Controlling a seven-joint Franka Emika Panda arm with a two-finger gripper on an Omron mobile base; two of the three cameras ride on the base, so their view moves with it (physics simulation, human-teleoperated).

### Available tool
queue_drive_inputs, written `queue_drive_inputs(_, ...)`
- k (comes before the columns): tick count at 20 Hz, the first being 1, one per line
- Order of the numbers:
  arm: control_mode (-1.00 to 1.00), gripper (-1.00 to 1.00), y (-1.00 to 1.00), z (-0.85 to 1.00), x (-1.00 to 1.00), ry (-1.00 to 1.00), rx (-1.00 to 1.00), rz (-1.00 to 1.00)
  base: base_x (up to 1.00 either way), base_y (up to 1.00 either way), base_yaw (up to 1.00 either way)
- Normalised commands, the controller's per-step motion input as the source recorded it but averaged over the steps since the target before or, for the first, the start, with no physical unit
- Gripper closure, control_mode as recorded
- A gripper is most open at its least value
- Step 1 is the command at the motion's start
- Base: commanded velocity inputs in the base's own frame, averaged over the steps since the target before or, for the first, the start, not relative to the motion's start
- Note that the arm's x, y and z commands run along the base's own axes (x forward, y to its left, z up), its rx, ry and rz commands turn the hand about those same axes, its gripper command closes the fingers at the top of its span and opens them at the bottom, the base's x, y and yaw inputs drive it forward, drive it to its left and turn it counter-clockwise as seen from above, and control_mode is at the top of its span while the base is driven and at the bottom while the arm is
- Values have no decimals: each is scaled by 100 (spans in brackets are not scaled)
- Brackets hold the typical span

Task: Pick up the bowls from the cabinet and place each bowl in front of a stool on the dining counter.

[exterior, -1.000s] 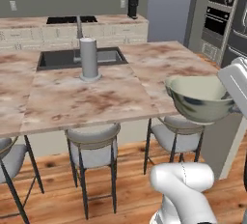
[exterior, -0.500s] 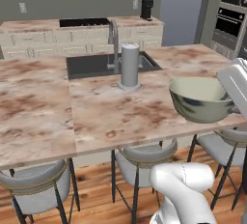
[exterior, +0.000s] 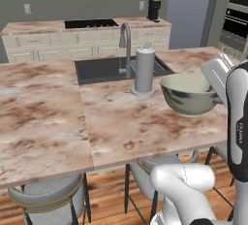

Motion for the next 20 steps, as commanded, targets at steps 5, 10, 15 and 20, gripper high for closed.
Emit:
queue_drive_inputs(5,-100,100,0,-56,100,0,0,0,0,0,0)
queue_drive_inputs(10,-100,100,0,-72,97,0,0,1,0,0,0)
queue_drive_inputs(15,-100,100,0,-99,63,0,0,3,0,0,0)
queue_drive_inputs(20,-100,100,0,-100,46,0,0,2,0,0,0)
